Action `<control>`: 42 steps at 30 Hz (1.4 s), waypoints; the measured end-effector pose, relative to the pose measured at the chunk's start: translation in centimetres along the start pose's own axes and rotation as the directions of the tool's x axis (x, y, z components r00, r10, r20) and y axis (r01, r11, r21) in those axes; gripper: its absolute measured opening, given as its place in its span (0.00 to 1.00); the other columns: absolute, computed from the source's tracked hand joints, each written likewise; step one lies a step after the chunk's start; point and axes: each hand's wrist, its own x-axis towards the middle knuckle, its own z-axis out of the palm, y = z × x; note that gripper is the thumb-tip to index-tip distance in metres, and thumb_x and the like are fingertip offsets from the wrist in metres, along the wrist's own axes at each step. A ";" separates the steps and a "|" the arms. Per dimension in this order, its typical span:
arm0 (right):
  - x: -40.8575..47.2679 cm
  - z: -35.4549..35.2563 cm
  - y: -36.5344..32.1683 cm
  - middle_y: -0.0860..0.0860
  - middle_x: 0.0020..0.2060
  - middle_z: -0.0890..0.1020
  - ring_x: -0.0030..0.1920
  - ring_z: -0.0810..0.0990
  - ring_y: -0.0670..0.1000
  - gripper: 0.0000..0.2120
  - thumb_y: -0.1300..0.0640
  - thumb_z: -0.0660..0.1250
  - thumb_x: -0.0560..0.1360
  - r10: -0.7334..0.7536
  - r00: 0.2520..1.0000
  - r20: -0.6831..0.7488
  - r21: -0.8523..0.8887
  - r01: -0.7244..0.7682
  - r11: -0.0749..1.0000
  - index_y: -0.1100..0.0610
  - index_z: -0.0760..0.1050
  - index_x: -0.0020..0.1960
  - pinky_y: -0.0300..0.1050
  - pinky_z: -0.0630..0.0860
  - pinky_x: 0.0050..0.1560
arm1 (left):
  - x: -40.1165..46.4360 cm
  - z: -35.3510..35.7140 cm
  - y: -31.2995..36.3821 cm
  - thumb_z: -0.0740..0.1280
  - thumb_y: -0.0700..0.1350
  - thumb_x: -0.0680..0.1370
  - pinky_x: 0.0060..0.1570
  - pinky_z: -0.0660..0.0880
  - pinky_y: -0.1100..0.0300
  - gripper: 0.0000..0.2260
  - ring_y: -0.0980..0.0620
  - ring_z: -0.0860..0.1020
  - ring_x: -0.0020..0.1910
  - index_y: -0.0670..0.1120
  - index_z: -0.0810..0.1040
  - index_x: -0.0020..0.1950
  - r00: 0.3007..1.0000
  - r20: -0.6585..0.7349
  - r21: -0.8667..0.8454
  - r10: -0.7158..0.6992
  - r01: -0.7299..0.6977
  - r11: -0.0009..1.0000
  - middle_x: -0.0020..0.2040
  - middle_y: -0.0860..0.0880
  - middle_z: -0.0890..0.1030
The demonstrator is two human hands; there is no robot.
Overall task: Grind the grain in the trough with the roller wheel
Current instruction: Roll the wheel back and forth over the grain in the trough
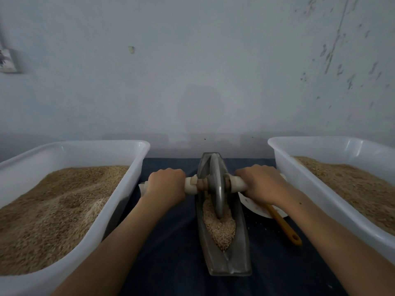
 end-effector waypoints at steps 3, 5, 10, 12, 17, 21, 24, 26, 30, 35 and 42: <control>0.3 1.2 -0.1 0.49 0.47 0.80 0.47 0.79 0.54 0.07 0.56 0.64 0.75 0.026 0.987 -0.161 -0.021 -0.030 0.999 0.49 0.70 0.51 0.47 0.68 0.41 | -0.2 0.4 0.2 0.64 0.49 0.76 0.41 0.68 0.58 0.06 0.50 0.77 0.44 0.49 0.72 0.50 0.990 -0.141 -0.012 -0.007 0.005 1.000 0.47 0.50 0.78; 0.3 1.3 -0.1 0.49 0.46 0.80 0.47 0.79 0.55 0.07 0.56 0.64 0.75 0.031 0.982 -0.185 -0.021 -0.036 0.999 0.49 0.70 0.52 0.47 0.66 0.40 | -0.3 0.5 0.3 0.64 0.50 0.77 0.41 0.68 0.59 0.07 0.50 0.77 0.45 0.48 0.72 0.52 0.987 -0.162 -0.013 -0.002 0.000 1.000 0.47 0.50 0.78; 0.2 0.1 0.0 0.50 0.47 0.80 0.47 0.78 0.52 0.07 0.56 0.66 0.73 0.017 1.000 -0.002 -0.015 -0.017 1.000 0.49 0.72 0.50 0.45 0.69 0.42 | 0.0 0.1 -0.1 0.65 0.47 0.75 0.44 0.72 0.58 0.07 0.50 0.77 0.45 0.47 0.75 0.52 1.000 -0.028 -0.001 0.014 -0.014 1.000 0.46 0.50 0.78; 0.2 -0.7 0.0 0.50 0.47 0.80 0.46 0.79 0.51 0.10 0.55 0.68 0.73 0.003 0.991 0.135 0.002 -0.003 1.000 0.49 0.75 0.54 0.43 0.68 0.39 | 0.0 -0.3 -0.2 0.67 0.48 0.74 0.44 0.72 0.58 0.09 0.51 0.75 0.42 0.47 0.75 0.52 0.997 0.066 0.012 0.030 -0.031 0.999 0.42 0.51 0.76; 0.1 -1.2 0.2 0.49 0.46 0.80 0.45 0.78 0.49 0.13 0.53 0.70 0.72 -0.009 0.965 0.263 0.043 -0.003 0.999 0.48 0.75 0.56 0.41 0.68 0.37 | 0.3 -0.3 -0.3 0.69 0.50 0.73 0.43 0.72 0.58 0.11 0.52 0.73 0.40 0.47 0.75 0.52 0.991 0.129 0.010 0.039 -0.041 0.999 0.36 0.53 0.71; 0.2 -0.2 0.0 0.48 0.46 0.80 0.44 0.77 0.51 0.06 0.54 0.66 0.74 0.005 0.999 0.034 -0.003 -0.005 1.000 0.46 0.71 0.49 0.43 0.66 0.38 | 0.3 0.3 -0.3 0.66 0.48 0.74 0.43 0.71 0.57 0.07 0.49 0.76 0.44 0.48 0.74 0.50 1.000 0.030 -0.007 0.008 -0.008 1.000 0.45 0.50 0.78; 0.4 0.9 -0.2 0.49 0.47 0.80 0.48 0.79 0.54 0.04 0.55 0.62 0.76 0.023 0.987 -0.160 -0.024 -0.027 0.999 0.48 0.70 0.50 0.46 0.64 0.40 | 0.1 0.7 -0.1 0.64 0.50 0.76 0.41 0.68 0.57 0.05 0.50 0.76 0.43 0.50 0.71 0.48 0.995 -0.103 -0.033 -0.009 0.005 0.999 0.47 0.49 0.79; 0.4 1.2 -0.4 0.50 0.47 0.80 0.48 0.79 0.55 0.06 0.55 0.62 0.76 0.026 0.977 -0.213 -0.037 -0.034 0.999 0.49 0.70 0.52 0.46 0.63 0.39 | 0.0 0.8 0.0 0.64 0.51 0.77 0.40 0.67 0.57 0.07 0.50 0.74 0.41 0.50 0.71 0.49 0.990 -0.142 -0.043 -0.015 0.009 0.999 0.47 0.49 0.78; 0.3 0.9 -0.3 0.50 0.46 0.80 0.47 0.79 0.54 0.05 0.56 0.64 0.75 0.020 0.984 -0.175 -0.045 -0.029 0.999 0.49 0.68 0.48 0.46 0.65 0.40 | 0.0 0.7 -0.1 0.65 0.49 0.76 0.41 0.68 0.58 0.06 0.51 0.74 0.41 0.49 0.73 0.50 0.996 -0.091 -0.038 -0.016 0.013 0.999 0.47 0.49 0.79; 0.2 -0.6 0.3 0.48 0.47 0.80 0.45 0.78 0.49 0.09 0.53 0.68 0.73 -0.023 0.993 0.113 0.018 0.021 1.000 0.47 0.74 0.53 0.42 0.66 0.37 | -0.1 -0.4 -0.1 0.66 0.48 0.74 0.42 0.70 0.58 0.08 0.51 0.72 0.40 0.47 0.74 0.51 0.998 0.049 0.030 0.026 -0.027 0.999 0.40 0.51 0.73; 0.4 -0.2 0.3 0.47 0.46 0.81 0.44 0.78 0.49 0.08 0.51 0.68 0.73 -0.022 0.997 0.069 0.017 0.021 1.000 0.45 0.74 0.52 0.43 0.67 0.38 | 0.2 -0.1 -0.2 0.67 0.49 0.74 0.43 0.70 0.58 0.08 0.51 0.75 0.42 0.48 0.74 0.51 0.998 0.067 -0.001 0.011 -0.011 1.000 0.41 0.51 0.75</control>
